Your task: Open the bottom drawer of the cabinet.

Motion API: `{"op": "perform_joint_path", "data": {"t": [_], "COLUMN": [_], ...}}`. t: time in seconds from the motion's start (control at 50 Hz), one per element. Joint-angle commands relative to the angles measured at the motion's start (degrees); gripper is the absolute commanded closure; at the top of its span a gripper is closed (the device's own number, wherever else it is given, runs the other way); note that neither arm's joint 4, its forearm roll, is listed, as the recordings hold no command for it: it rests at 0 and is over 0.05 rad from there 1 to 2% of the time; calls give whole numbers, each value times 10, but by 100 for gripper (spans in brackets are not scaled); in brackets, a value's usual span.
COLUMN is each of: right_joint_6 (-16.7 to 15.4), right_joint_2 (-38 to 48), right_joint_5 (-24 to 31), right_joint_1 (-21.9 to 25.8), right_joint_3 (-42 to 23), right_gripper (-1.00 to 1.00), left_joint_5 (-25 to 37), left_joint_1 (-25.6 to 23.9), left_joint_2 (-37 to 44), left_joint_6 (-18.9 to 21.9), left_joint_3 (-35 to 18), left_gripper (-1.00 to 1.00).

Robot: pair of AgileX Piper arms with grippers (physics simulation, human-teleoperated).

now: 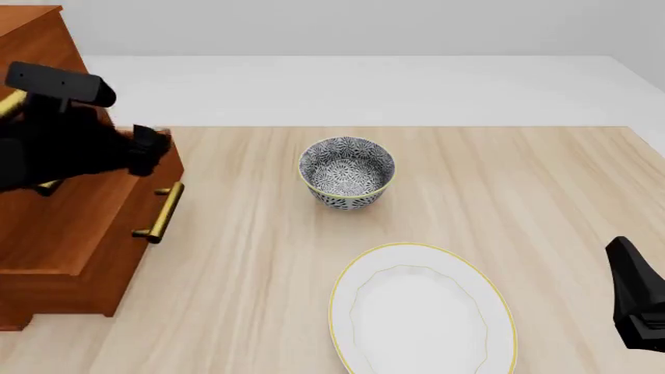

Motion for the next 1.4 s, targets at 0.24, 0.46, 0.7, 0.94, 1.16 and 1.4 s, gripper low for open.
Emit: {"op": "perform_joint_path", "data": {"t": [0.24, 0.46, 0.7, 0.94, 1.16, 1.4], "right_joint_6": [0, 0, 0, 0, 0, 0], "right_joint_2": [0, 0, 0, 0, 0, 0], "right_joint_5": [0, 0, 0, 0, 0, 0], "right_joint_1": [0, 0, 0, 0, 0, 0], "right_joint_3": [0, 0, 0, 0, 0, 0], "right_gripper": [-100, -100, -100, -100, -100, -100], "left_joint_5": [-11, -28, -53, -75, -93, -104], "left_joint_1": [56, 79, 85, 95, 103, 93], "left_joint_2": [32, 35, 51, 57, 56, 68], "left_joint_6": [-22, -3, -19, -30, -35, -64], "left_joint_3": [29, 46, 68, 97, 125, 132], "left_gripper": [-100, -100, -100, -100, -100, -100]}}
